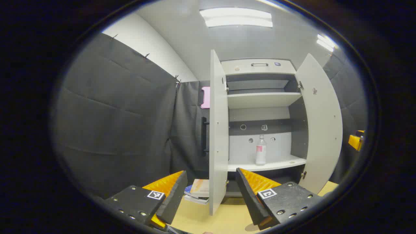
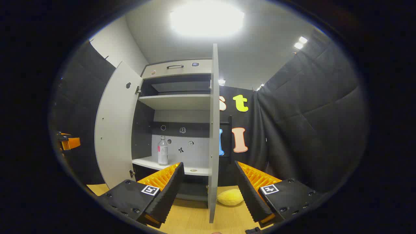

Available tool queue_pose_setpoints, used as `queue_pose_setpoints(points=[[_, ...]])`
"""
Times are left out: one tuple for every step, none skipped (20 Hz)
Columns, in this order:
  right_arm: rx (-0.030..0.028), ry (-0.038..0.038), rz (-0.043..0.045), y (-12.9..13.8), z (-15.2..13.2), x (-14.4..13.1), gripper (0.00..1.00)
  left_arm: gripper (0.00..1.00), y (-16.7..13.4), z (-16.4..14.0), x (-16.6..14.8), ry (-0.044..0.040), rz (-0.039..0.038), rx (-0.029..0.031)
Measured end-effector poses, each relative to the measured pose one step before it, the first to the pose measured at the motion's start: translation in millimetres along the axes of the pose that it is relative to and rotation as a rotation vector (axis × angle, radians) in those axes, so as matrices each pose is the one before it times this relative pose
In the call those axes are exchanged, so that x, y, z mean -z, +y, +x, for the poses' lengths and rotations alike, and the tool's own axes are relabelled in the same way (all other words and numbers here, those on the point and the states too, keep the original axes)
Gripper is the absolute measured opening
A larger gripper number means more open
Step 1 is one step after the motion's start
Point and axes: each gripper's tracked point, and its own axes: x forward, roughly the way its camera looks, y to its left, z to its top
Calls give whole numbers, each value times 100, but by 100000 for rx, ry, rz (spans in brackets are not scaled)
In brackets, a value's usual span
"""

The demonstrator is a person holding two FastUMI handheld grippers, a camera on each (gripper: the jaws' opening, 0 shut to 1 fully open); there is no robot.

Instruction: Grasp the bottle in the cabinet with the left hand and place it on the coaster, then close the right door with the right hand and the left door with the left hand.

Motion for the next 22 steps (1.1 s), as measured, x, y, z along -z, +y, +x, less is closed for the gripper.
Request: queue_pose_setpoints(points=[[387,-107,261,-242,59,2,96,95,-208,53,6,121,170,366],[43,-17,422,-149,3,82,96,95,-222,248,81,-28,199,506],[279,176,247,-146,53,74,96,95,-210,165,-34,-58,211,284],[179,225,1,-176,25,142,96,88,-263,188,11,8,165,157],[268,286,-135,-147,-1,112,96,88,-133,177,32,91,-6,94],[261,22,-149,-89,76,94,96,88,-93,180,44,-118,-60,119],[333,92,-157,-226,-4,31,96,88,-115,131,-89,-64,-67,66],[265,-59,-170,-210,-49,175,92,88,-38,22,44,-145,-217,148],[567,-214,-125,-221,6,27,92,88,-76,114,-71,-372,-292,221],[497,-25,156,-212,20,110,92,88,-59,68,62,-176,-347,112],[74,232,360,-49,19,62,92,88,-109,91,-11,-9,-222,418],[72,337,228,1,2,119,92,88,-115,140,129,-24,23,203],[27,2,-23,-57,36,-29,96,88,-118,241,61,32,341,212],[121,91,-403,-40,-6,-1,96,88,-80,30,-13,-212,330,189],[87,60,-478,4,93,-25,96,88,-225,84,-7,139,198,511],[-127,46,-414,28,-6,46,96,88,-209,177,130,105,6,573],[-205,45,-341,-77,-37,26,96,88,-277,220,86,166,-67,510],[-261,256,-251,-70,5,133,97,88,-597,362,90,65,-38,779],[-214,374,-202,-157,-26,145,96,88,-648,328,-101,-395,-381,1290],[-41,212,-59,-230,-158,194,97,88,-905,329,-213,-705,-781,1563],[-431,-148,39,-297,-203,101,92,88,-786,356,-290,-625,-870,1397],[-461,247,-190,-287,-129,254,92,88,-643,306,-344,-644,-679,868]])
